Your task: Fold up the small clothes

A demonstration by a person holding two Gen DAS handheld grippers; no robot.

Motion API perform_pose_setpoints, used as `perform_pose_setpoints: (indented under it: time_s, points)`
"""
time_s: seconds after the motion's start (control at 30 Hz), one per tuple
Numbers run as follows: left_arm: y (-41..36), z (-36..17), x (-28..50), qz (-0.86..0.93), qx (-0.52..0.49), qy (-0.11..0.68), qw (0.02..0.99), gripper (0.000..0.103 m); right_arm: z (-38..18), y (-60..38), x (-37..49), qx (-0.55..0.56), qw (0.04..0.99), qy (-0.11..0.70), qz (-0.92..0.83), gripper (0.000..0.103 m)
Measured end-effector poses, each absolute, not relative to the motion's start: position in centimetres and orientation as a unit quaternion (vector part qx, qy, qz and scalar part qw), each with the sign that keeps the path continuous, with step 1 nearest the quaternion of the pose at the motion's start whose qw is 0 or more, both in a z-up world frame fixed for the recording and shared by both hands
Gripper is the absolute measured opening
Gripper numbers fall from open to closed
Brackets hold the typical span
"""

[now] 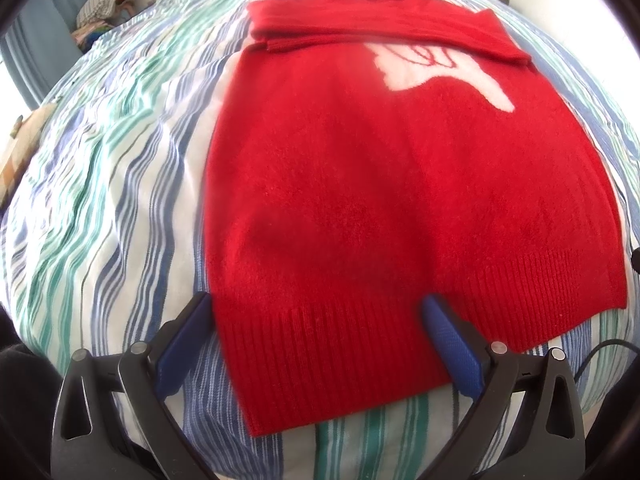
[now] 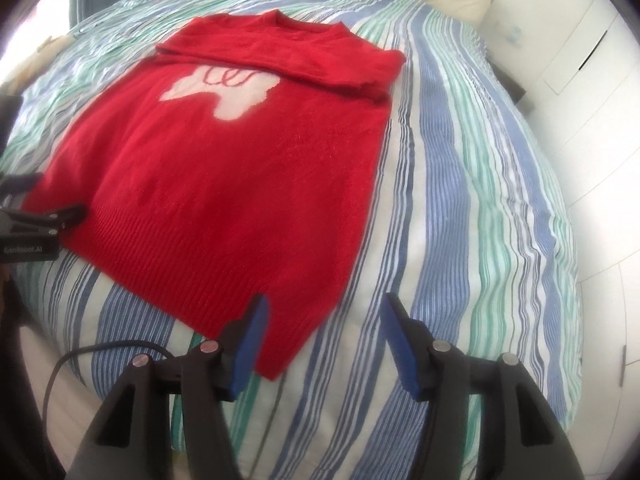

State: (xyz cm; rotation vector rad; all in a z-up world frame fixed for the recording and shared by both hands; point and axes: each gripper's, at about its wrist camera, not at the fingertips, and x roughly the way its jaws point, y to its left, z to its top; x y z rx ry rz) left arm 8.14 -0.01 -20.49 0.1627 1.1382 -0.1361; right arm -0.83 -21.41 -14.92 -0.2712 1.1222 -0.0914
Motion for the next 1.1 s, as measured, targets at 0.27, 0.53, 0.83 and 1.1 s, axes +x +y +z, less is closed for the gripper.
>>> perform_pose_setpoints:
  time_s: [0.27,0.53,0.83,1.1]
  points:
    - [-0.32,-20.96,7.62,-0.063,0.079,0.528,0.843,0.103,-14.51,-21.65,-1.12,-0.130,0.838,0.526,-0.064,0.069]
    - [-0.36,-20.93,7.14,-0.064,0.081,0.526,0.844,0.103,-14.63,-21.68,-1.18,-0.130,0.835,0.530,-0.067,0.073]
    - [-0.59,-20.79,7.26,-0.064,0.081,0.528,0.843,0.103,-14.62,-21.45,-1.27,-0.135,0.835,0.527,-0.076,0.080]
    - [-0.77,-20.87,7.34,-0.071,0.092,0.527,0.842,0.103,-14.67,-21.57,-1.31,-0.132,0.835,0.528,-0.080,0.082]
